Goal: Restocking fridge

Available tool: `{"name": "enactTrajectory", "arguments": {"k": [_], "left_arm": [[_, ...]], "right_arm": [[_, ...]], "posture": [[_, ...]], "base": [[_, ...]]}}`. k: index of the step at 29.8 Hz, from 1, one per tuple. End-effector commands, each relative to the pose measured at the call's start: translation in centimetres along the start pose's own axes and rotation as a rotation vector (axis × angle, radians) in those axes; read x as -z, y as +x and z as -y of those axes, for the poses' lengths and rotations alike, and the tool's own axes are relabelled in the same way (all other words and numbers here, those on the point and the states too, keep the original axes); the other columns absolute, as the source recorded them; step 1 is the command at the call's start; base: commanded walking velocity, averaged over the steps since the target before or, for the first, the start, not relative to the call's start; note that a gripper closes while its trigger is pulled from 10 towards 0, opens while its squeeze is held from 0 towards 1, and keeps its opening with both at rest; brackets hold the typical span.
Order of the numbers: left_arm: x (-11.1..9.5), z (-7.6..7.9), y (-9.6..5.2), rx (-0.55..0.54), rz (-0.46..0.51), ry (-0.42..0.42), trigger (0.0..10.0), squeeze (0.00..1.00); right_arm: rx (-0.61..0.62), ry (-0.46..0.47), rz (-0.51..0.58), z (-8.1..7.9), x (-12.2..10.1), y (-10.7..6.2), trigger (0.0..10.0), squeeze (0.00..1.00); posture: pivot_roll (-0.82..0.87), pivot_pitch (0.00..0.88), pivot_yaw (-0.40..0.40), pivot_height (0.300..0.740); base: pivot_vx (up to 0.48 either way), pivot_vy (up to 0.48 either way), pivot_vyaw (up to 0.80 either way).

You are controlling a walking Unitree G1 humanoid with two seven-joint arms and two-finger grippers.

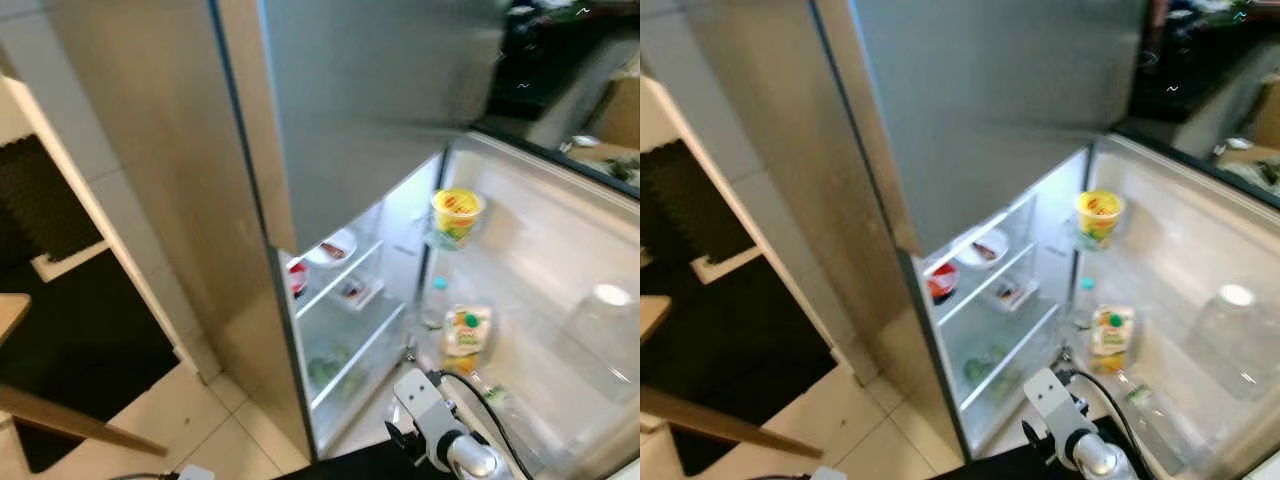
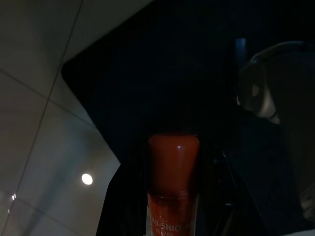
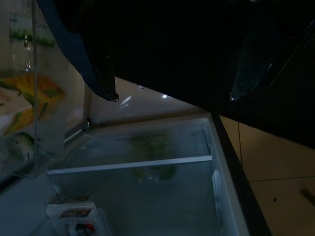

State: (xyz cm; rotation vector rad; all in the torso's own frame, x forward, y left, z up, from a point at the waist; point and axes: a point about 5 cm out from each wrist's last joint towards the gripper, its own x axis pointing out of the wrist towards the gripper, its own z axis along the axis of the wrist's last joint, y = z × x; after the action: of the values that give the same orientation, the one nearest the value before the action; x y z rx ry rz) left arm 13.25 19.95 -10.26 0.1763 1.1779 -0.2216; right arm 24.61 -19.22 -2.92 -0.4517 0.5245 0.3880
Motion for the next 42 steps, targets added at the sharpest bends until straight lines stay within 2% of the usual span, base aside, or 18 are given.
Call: {"name": "enactTrajectory", "arguments": {"k": [1,13,27,29,33,34,36,39,42], "left_arm": [[-0.1,-0.3,0.0,-0.004,0.000,0.003,10.0,0.00],[0.0,-0.2,0.0,0.002,-0.001,-0.003,10.0,0.00],[-0.2,-0.5,-0.1,-0.018,0.014,-0.004,10.0,0.00],[-0.2,-0.4,-0.1,-0.015,0.014,-0.001,10.0,0.00],[-0.2,-0.4,-0.1,-0.014,0.014,0.000,10.0,0.00],[-0.2,-0.4,-0.1,-0.013,0.014,0.002,10.0,0.00],[-0.2,-0.4,-0.1,-0.013,0.014,0.003,10.0,0.00],[-0.2,-0.2,0.0,-0.012,0.013,0.004,10.0,0.00],[-0.1,-0.2,0.0,-0.011,0.012,0.003,10.0,0.00]], "right_arm": [[0.009,-0.008,-0.007,0.0,0.2,-0.1,10.0,0.00],[0.116,-0.028,0.073,2.0,-1.4,0.0,10.0,0.00],[0.132,-0.036,0.150,2.8,-2.6,0.0,10.0,0.00],[0.203,-0.030,0.169,4.0,-3.1,-0.1,10.0,0.00],[0.252,-0.046,0.165,4.7,-3.2,-0.2,10.0,0.00],[0.304,-0.061,0.161,5.6,-3.4,-0.4,10.0,0.00],[0.327,-0.067,0.157,6.0,-3.4,-0.4,10.0,0.00],[0.417,-0.111,0.106,7.8,-3.1,-0.9,10.0,0.00],[0.446,-0.121,0.097,8.4,-3.0,-1.2,10.0,0.00]], "posture": [[-0.20,0.019,0.098,0.740],[-0.20,0.019,0.099,0.740],[-0.20,0.015,0.096,0.740],[-0.20,0.015,0.096,0.740],[-0.20,0.015,0.098,0.740],[-0.20,0.017,0.098,0.740],[-0.20,0.018,0.098,0.740],[-0.19,0.023,0.095,0.740],[-0.19,0.025,0.092,0.740]], "base": [[0.000,-0.364,0.00],[0.000,-0.436,0.00],[0.000,0.000,0.00],[0.000,0.000,0.00],[0.000,0.000,0.00],[0.000,0.000,0.00],[0.000,0.000,0.00],[0.000,0.000,0.00],[0.000,0.000,0.00]]}}
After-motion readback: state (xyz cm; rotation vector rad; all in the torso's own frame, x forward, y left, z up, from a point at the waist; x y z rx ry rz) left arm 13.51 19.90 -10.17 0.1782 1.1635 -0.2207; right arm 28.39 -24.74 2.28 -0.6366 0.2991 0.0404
